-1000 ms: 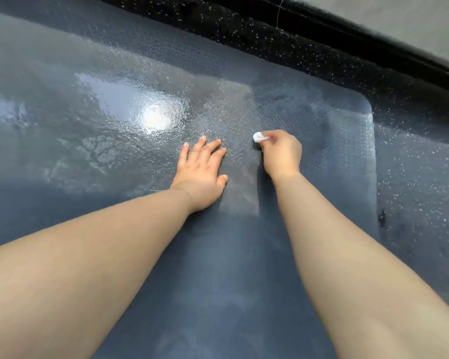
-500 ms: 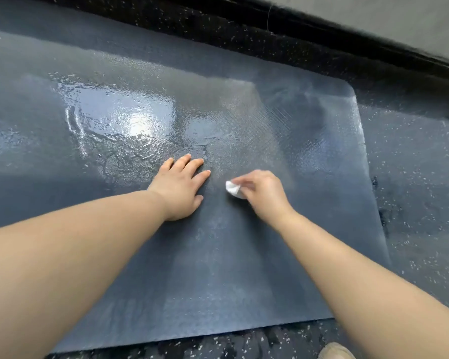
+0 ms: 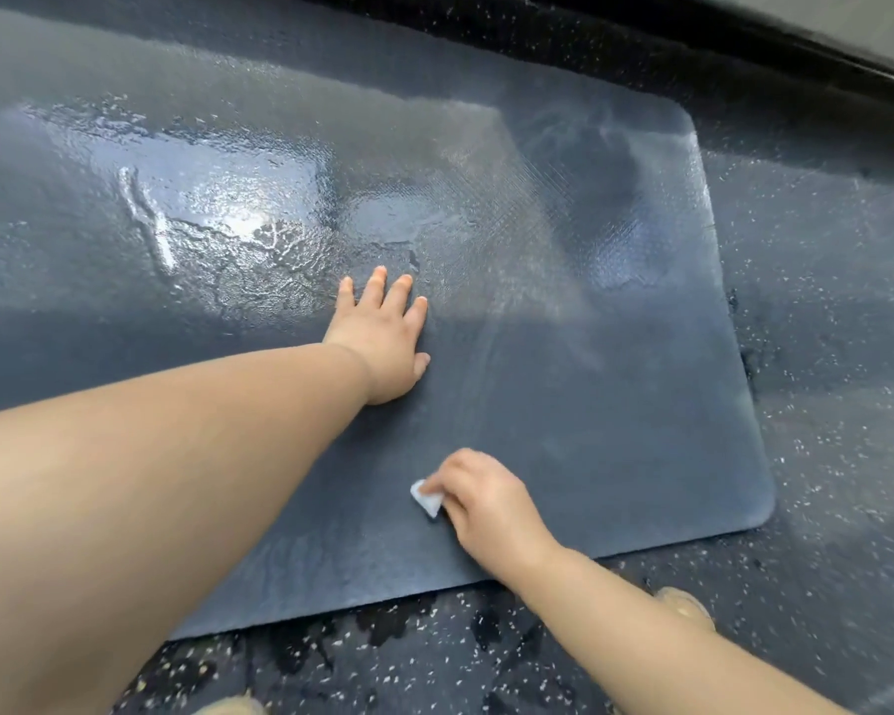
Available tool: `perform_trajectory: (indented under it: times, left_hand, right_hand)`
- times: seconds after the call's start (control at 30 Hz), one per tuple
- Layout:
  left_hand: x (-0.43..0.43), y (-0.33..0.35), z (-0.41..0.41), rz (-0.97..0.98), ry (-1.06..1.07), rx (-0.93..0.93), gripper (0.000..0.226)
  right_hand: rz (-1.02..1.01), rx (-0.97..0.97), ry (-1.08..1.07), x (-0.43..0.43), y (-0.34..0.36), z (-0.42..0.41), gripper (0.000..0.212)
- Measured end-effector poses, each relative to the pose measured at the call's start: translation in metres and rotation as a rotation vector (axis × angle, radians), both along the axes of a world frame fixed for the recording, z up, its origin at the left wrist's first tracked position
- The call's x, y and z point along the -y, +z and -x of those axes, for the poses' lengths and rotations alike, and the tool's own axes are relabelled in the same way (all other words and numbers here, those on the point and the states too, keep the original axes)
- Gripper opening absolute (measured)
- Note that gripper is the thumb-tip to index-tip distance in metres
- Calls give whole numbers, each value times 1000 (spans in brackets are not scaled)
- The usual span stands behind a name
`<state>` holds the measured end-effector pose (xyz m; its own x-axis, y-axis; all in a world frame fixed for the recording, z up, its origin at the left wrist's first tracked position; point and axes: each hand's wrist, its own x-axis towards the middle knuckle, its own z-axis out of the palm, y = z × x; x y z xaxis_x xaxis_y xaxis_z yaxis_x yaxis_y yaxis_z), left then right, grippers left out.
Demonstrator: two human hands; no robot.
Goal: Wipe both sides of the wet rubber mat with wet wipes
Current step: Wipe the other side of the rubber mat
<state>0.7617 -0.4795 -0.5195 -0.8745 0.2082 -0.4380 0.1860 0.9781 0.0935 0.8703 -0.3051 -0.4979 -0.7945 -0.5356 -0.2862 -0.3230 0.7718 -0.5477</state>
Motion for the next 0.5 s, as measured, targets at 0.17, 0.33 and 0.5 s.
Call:
perform_trajectory:
  times: [0.17, 0.33, 0.5]
  left_hand:
    - [5, 0, -4, 2, -35, 12, 73]
    - [12, -3, -19, 44, -114, -13, 74]
    - [5, 0, -22, 18, -81, 7, 75]
  right_hand:
    - [68, 18, -81, -5, 19, 43, 21]
    - [-54, -184, -538, -3, -2, 134, 31]
    - [-142, -242, -444, 6, -14, 79, 21]
